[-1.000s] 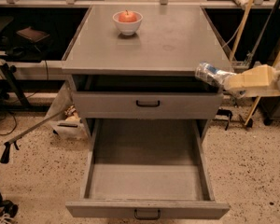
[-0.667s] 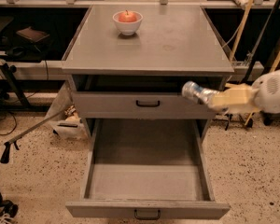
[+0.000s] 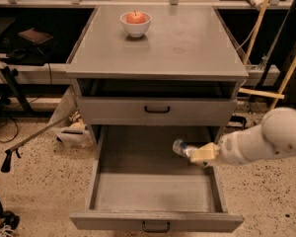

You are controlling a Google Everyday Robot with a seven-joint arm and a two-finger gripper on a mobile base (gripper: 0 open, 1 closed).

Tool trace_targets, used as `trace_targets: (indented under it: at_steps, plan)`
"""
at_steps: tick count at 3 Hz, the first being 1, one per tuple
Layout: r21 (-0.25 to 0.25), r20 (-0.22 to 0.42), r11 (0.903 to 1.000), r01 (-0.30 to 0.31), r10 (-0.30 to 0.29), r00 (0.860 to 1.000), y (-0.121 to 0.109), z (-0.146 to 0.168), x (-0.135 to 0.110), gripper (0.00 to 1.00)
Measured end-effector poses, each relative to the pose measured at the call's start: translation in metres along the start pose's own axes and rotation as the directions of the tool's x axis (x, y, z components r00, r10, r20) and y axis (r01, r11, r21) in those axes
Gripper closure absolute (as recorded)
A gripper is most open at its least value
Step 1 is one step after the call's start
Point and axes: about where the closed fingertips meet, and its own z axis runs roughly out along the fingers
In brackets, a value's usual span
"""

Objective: Place redbull can into middle drawer

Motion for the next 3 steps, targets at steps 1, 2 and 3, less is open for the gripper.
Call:
trace_targets:
  at_steps: [1, 2, 3]
  plan:
    - [0.103, -0.023, 0.9944, -0.024, 0.027, 0.999, -0.024, 0.063, 0.031, 1.00]
    - [0.120, 0.033, 0.9917, -0.046, 0.043, 0.999, -0.028, 0.072, 0.023, 1.00]
    - [0.137, -0.042, 0.9895, -0.046, 0.052, 0.998, -0.034, 0.098, 0.036, 1.00]
